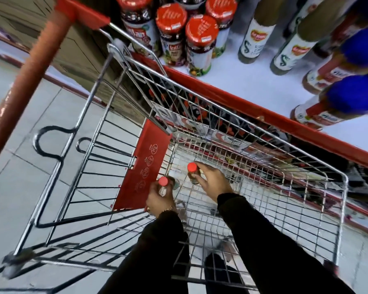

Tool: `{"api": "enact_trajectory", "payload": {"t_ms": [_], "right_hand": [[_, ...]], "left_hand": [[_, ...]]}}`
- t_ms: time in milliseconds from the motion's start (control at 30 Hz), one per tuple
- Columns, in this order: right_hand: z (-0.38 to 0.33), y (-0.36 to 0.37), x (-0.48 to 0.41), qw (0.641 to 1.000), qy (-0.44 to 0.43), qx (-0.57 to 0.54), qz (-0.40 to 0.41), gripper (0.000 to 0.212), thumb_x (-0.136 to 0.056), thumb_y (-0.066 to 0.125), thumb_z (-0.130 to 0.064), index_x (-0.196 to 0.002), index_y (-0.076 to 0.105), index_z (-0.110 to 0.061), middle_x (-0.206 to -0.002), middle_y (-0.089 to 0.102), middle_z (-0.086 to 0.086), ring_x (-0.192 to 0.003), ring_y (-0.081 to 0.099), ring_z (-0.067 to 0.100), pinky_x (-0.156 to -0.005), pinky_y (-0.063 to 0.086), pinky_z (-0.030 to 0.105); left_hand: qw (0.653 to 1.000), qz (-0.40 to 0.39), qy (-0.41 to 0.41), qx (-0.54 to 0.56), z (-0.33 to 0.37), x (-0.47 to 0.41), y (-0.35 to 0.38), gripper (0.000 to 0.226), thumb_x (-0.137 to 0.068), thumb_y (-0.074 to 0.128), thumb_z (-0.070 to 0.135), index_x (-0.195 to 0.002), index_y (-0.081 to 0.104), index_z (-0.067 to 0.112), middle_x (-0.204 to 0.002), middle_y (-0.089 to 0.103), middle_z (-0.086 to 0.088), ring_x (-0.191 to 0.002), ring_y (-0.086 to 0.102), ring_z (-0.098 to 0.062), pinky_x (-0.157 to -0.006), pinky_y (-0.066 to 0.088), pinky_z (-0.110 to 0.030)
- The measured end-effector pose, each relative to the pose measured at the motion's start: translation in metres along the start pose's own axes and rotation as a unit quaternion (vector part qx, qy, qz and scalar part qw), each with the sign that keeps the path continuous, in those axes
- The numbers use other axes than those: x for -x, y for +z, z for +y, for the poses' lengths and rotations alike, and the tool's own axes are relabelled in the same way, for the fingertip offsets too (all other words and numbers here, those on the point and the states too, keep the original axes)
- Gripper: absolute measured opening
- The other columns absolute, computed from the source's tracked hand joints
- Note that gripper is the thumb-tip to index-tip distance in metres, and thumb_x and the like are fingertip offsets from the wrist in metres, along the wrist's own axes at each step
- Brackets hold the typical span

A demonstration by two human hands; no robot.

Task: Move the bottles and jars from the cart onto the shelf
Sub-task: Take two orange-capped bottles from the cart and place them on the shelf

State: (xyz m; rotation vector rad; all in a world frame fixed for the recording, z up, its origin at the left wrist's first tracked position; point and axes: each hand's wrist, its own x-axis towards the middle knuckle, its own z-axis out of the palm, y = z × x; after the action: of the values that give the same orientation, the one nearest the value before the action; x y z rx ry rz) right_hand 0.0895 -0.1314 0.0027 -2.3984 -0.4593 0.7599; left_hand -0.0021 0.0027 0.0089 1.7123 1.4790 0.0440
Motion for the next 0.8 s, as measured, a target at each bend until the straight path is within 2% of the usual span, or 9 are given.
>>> {"api": "enact_trajectory", "payload": {"t_ms": [100,200,267,333,433,533,667,733,800], "right_hand": [[-0.005,-0.022,0.029,0.998,0.035,-0.023,0.052,0.052,-0.100,0.054,-0.040,-0.148,0.044,-0.024,-0.106,0.074,0.007,-0.085,0.069,0.020,-0.089,0.058,0.043],[-0.012,-0.048,0.057,0.990,0.046,-0.044,0.126,0.054,-0.098,0.055,-0.045,-0.147,0.047,-0.025,-0.076,0.067,0.000,-0.052,0.041,-0.003,-0.073,0.058,0.037],[-0.022,-0.068,0.074,0.985,0.055,-0.058,0.152,0.057,-0.097,0.055,-0.049,-0.148,0.047,-0.024,-0.091,0.075,0.005,-0.058,0.057,0.006,-0.080,0.060,0.038],[-0.030,-0.085,0.088,0.979,0.057,-0.079,0.178,0.058,-0.096,0.056,-0.051,-0.146,0.048,-0.023,-0.113,0.075,0.008,-0.079,0.070,0.020,-0.095,0.057,0.039],[-0.042,-0.113,0.106,0.967,0.041,-0.097,0.232,0.056,-0.092,0.059,-0.055,-0.140,0.055,-0.026,-0.119,0.074,0.003,-0.103,0.070,0.022,-0.101,0.049,0.032],[-0.056,-0.140,0.118,0.945,0.014,-0.131,0.299,0.051,-0.087,0.065,-0.053,-0.129,0.064,-0.026,-0.114,0.076,-0.001,-0.104,0.071,0.020,-0.097,0.056,0.042],[-0.074,-0.172,0.123,0.916,-0.016,-0.150,0.372,0.042,-0.083,0.071,-0.048,-0.118,0.069,-0.025,-0.108,0.076,-0.008,-0.098,0.071,0.009,-0.089,0.059,0.029],[-0.084,-0.186,0.125,0.901,-0.031,-0.150,0.406,0.036,-0.081,0.072,-0.048,-0.110,0.070,-0.027,-0.100,0.074,-0.014,-0.093,0.069,0.002,-0.085,0.053,0.011],[-0.094,-0.202,0.126,0.887,-0.033,-0.162,0.431,0.029,-0.079,0.073,-0.048,-0.104,0.069,-0.034,-0.094,0.071,-0.019,-0.090,0.068,0.000,-0.082,0.051,0.008]], "left_hand": [[0.995,-0.047,0.083,-0.032,0.017,0.014,-0.016,0.033,-0.083,0.075,0.021,-0.114,0.069,0.011,-0.112,0.074,-0.018,-0.105,0.067,-0.036,-0.087,0.050,-0.036],[0.980,-0.095,0.162,-0.060,0.032,0.028,-0.034,0.031,-0.084,0.074,0.019,-0.114,0.070,0.012,-0.106,0.076,-0.015,-0.099,0.069,-0.034,-0.078,0.045,-0.026],[0.971,-0.111,0.206,-0.055,0.044,0.039,-0.046,0.031,-0.083,0.075,0.022,-0.113,0.071,0.015,-0.104,0.077,-0.012,-0.097,0.070,-0.030,-0.078,0.042,-0.022],[0.962,-0.134,0.235,-0.027,0.056,0.049,-0.055,0.030,-0.082,0.077,0.024,-0.111,0.071,0.018,-0.102,0.077,-0.007,-0.098,0.071,-0.024,-0.084,0.047,-0.022],[0.946,-0.180,0.267,0.045,0.081,0.066,-0.068,0.028,-0.080,0.078,0.032,-0.107,0.072,0.030,-0.101,0.077,0.008,-0.102,0.071,-0.014,-0.094,0.054,-0.034],[0.919,-0.196,0.334,0.075,0.110,0.081,-0.077,0.025,-0.077,0.076,0.047,-0.099,0.068,0.055,-0.094,0.071,0.035,-0.100,0.068,0.006,-0.093,0.054,-0.023],[0.896,-0.201,0.375,0.128,0.150,0.090,-0.084,0.050,-0.075,0.078,0.049,-0.115,0.072,0.020,-0.108,0.076,0.007,-0.103,0.071,-0.006,-0.094,0.057,-0.034],[0.888,-0.205,0.381,0.156,0.171,0.094,-0.088,0.049,-0.074,0.079,0.046,-0.114,0.072,0.019,-0.104,0.076,0.009,-0.098,0.072,-0.006,-0.089,0.060,-0.039],[0.881,-0.216,0.384,0.173,0.193,0.098,-0.091,0.045,-0.075,0.080,0.043,-0.113,0.072,0.022,-0.101,0.077,0.014,-0.097,0.072,-0.003,-0.083,0.061,-0.036]]}}
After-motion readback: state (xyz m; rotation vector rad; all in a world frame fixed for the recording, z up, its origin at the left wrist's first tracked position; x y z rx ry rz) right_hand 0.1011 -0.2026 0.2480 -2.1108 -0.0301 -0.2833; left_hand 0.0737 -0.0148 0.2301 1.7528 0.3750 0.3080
